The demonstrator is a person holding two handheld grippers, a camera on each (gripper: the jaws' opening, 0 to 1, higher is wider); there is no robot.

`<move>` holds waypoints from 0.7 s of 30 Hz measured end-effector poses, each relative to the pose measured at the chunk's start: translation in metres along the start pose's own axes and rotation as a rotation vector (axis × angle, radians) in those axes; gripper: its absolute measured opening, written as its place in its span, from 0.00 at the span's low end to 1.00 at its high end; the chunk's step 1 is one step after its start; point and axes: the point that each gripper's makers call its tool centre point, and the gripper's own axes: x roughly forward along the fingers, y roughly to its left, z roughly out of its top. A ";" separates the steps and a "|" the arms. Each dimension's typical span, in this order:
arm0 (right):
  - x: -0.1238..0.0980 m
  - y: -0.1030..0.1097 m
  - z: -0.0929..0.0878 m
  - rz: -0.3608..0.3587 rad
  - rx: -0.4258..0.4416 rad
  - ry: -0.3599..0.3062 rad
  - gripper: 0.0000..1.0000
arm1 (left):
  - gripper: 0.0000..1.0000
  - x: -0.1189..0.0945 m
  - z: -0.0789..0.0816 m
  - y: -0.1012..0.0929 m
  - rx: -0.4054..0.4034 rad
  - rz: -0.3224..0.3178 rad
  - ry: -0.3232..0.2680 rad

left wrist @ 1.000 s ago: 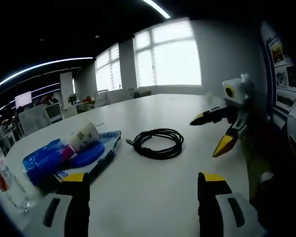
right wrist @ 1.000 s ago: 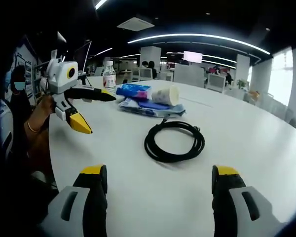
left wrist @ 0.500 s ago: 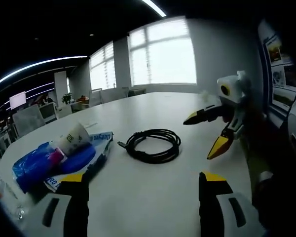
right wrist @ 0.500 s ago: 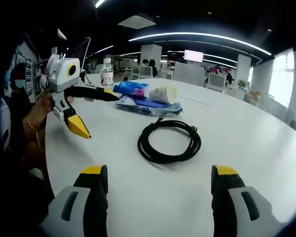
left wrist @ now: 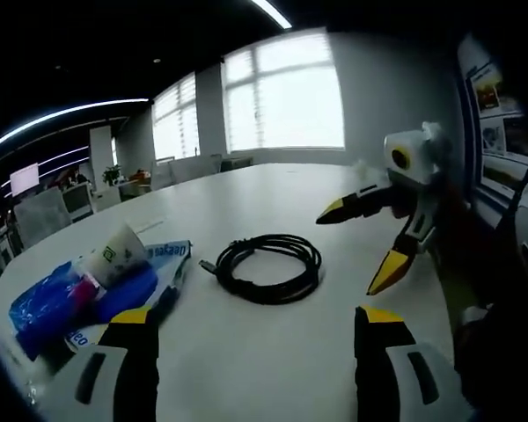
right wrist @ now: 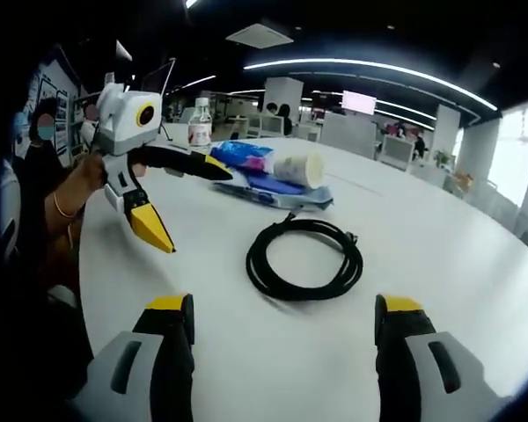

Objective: Arrange the tabletop items into an orderly group along one side of the table until the central work area is clear of visible clutter.

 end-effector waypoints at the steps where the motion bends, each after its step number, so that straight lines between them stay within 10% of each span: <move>1: 0.000 -0.001 0.000 -0.002 -0.002 0.003 0.81 | 0.92 0.002 0.000 0.001 0.002 0.003 0.001; 21: 0.010 -0.013 0.015 0.062 -0.043 -0.032 0.77 | 0.89 0.023 0.009 0.003 0.025 0.001 -0.002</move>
